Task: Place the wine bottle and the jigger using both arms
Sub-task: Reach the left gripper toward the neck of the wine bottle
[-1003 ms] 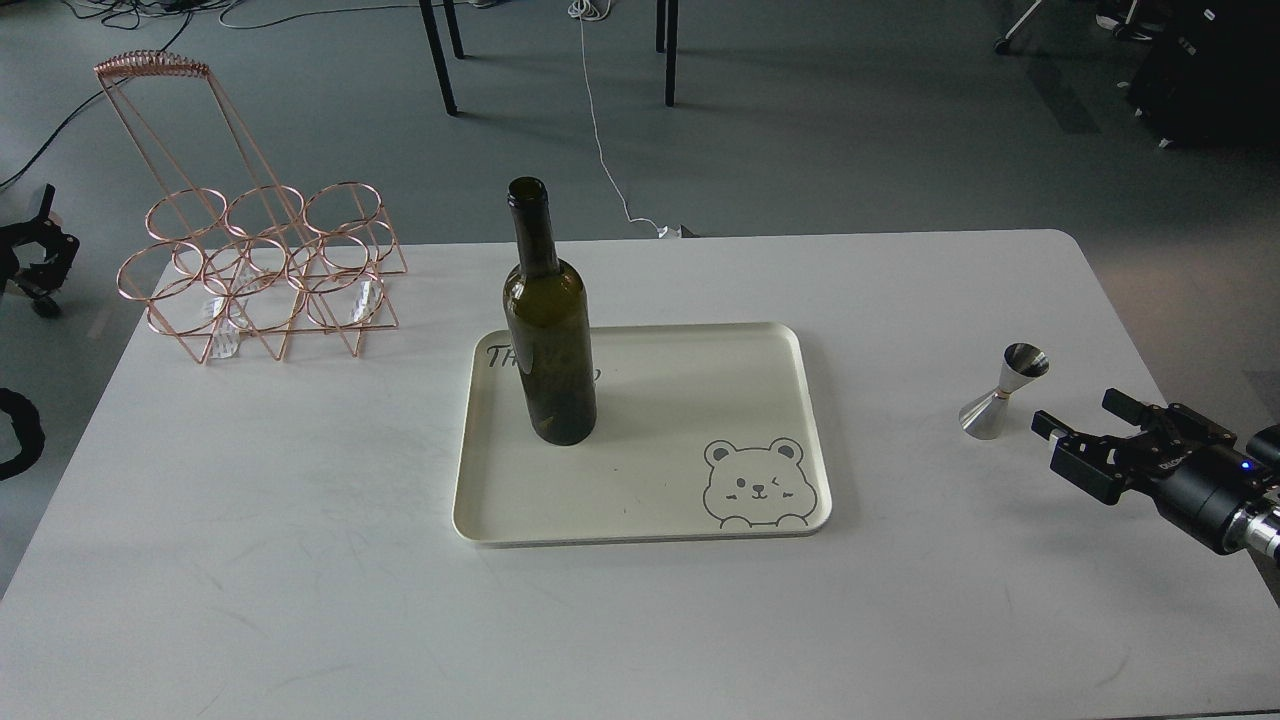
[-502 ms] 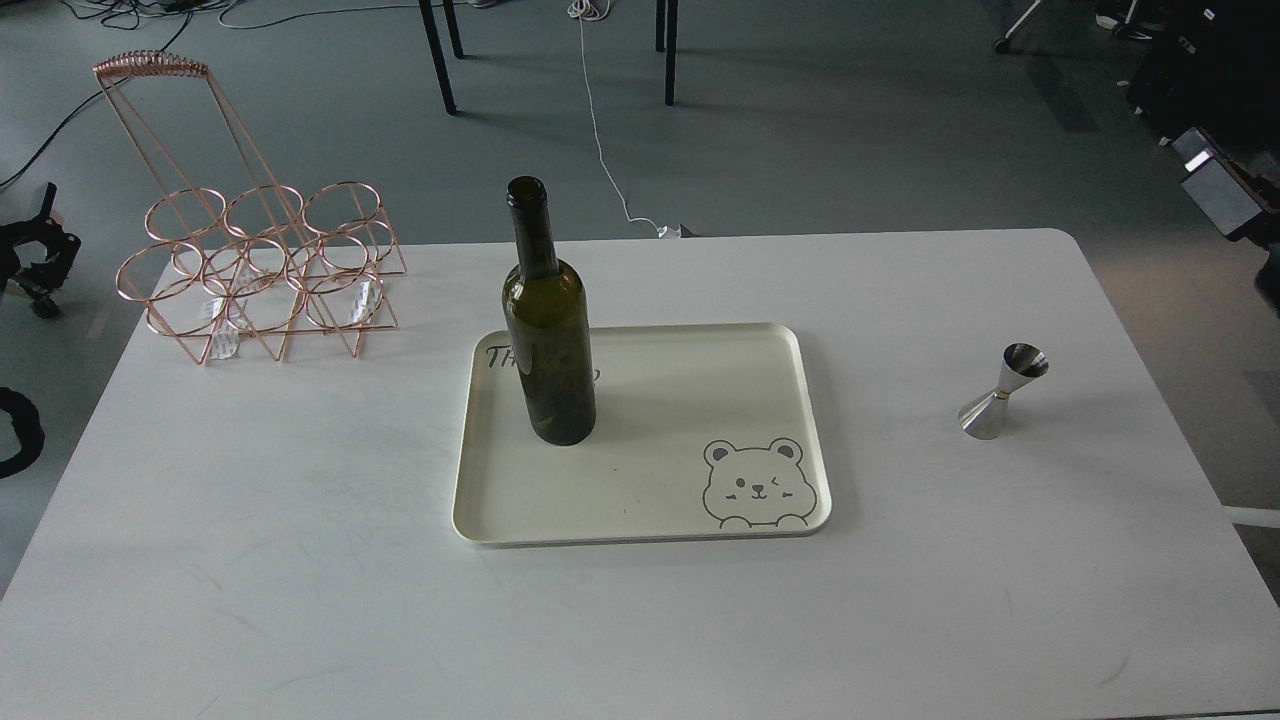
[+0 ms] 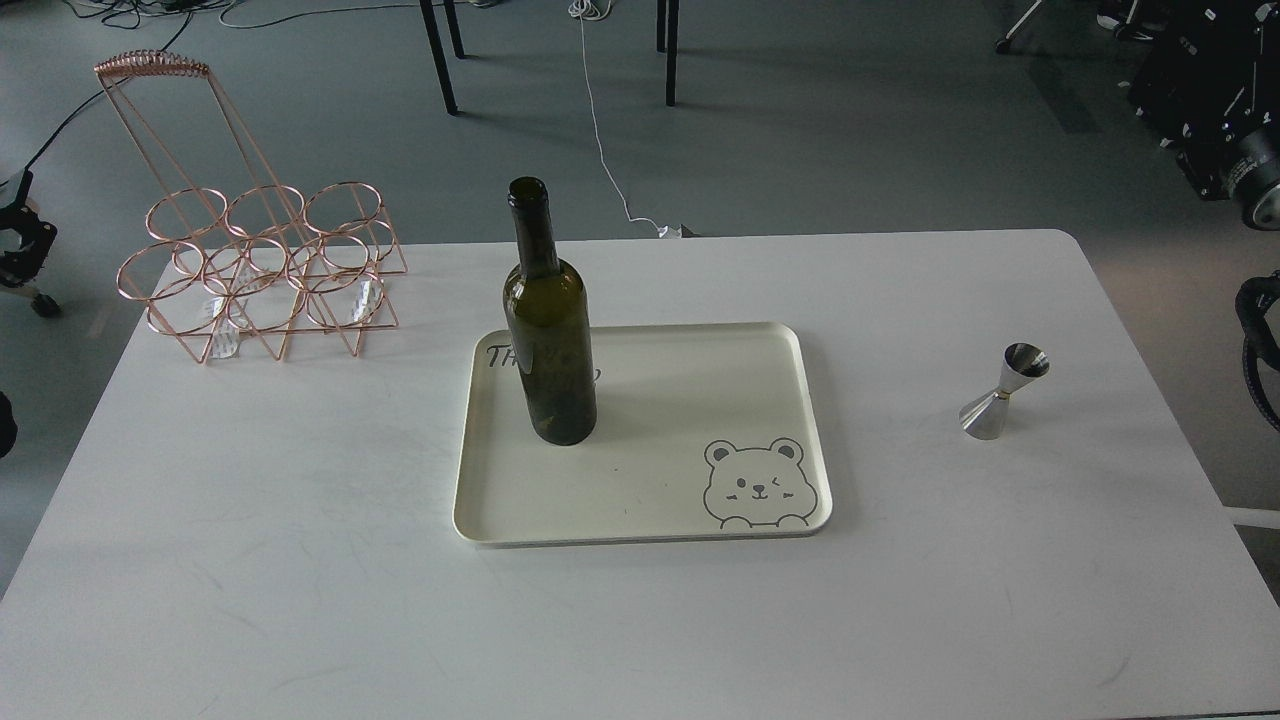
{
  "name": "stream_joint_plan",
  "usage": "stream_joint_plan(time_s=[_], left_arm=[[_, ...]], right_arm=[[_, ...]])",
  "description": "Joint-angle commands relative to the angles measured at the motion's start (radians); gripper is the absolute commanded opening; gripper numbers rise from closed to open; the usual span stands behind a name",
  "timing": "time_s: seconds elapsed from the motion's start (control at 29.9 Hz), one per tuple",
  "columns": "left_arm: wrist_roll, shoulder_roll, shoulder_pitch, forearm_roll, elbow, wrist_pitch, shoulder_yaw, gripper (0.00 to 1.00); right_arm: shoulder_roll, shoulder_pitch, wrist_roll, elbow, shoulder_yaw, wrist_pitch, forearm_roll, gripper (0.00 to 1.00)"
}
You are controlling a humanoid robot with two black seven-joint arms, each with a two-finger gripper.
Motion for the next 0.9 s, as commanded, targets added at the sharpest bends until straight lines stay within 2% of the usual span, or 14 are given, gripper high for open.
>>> stream_joint_plan(time_s=[0.0, 0.17, 0.54, 0.67, 0.8, 0.87], left_arm=[[0.003, 0.018, 0.003, 0.018, -0.043, 0.000, 0.001, 0.98], [0.006, 0.113, 0.003, 0.088, -0.221, 0.000, 0.010, 0.98], [0.001, 0.430, -0.027, 0.367, -0.729, 0.000, 0.003, 0.98], [0.000, 0.454, -0.073, 0.622, -0.872, 0.067, 0.000, 0.98], [0.001, 0.429, -0.121, 0.885, -0.975, 0.176, 0.004, 0.98], [0.001, 0.427, -0.135, 1.022, -1.024, 0.182, 0.006, 0.98]], right_arm=[[0.058, -0.009, -0.024, -0.165, 0.017, 0.207, 0.226, 0.99], [0.101, -0.035, -0.025, -0.221, 0.029, 0.220, 0.369, 0.99], [0.086, -0.044, -0.024, -0.218, 0.043, 0.220, 0.371, 0.99], [0.077, -0.057, -0.024, -0.216, 0.046, 0.220, 0.371, 0.99], [0.077, -0.057, -0.022, -0.216, 0.046, 0.220, 0.372, 0.99], [0.077, -0.057, -0.022, -0.216, 0.052, 0.220, 0.372, 0.99]])
